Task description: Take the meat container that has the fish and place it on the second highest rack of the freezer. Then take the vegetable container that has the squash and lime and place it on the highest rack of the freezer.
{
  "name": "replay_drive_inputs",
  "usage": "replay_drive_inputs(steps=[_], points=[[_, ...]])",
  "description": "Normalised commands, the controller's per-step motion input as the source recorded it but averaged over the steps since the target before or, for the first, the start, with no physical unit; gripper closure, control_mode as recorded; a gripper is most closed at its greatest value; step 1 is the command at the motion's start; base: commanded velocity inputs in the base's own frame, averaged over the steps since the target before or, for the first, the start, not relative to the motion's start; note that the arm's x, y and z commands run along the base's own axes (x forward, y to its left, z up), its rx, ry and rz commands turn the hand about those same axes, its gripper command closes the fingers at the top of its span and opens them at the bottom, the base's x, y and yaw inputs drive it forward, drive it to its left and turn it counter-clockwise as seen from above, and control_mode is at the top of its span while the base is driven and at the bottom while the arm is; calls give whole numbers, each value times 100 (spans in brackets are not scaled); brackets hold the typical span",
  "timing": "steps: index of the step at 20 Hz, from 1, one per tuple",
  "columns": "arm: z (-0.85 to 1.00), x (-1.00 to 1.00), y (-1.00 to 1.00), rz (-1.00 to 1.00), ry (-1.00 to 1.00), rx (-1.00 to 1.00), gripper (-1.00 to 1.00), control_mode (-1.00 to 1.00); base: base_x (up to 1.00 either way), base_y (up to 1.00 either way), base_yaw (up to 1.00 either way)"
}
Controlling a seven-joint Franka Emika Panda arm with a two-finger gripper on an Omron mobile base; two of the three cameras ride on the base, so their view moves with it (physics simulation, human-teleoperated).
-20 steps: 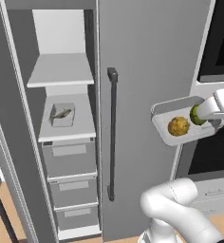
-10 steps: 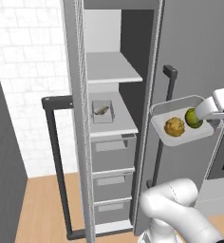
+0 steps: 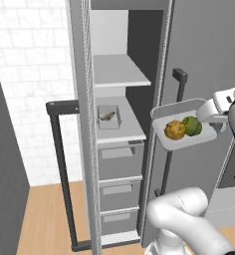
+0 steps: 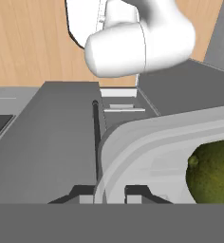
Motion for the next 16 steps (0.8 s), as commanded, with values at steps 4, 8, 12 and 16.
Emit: replay_drive_inputs(steps=[4, 8, 12, 16], points=[[14, 51, 61, -34, 4, 1, 100, -100, 0, 0, 0], [21, 21, 71, -58, 0, 16, 100, -100, 0, 0, 0], [34, 0, 60, -59, 0, 29, 100, -100, 0, 0, 0], [46, 1, 56, -59, -1, 29, 100, -100, 0, 0, 0]])
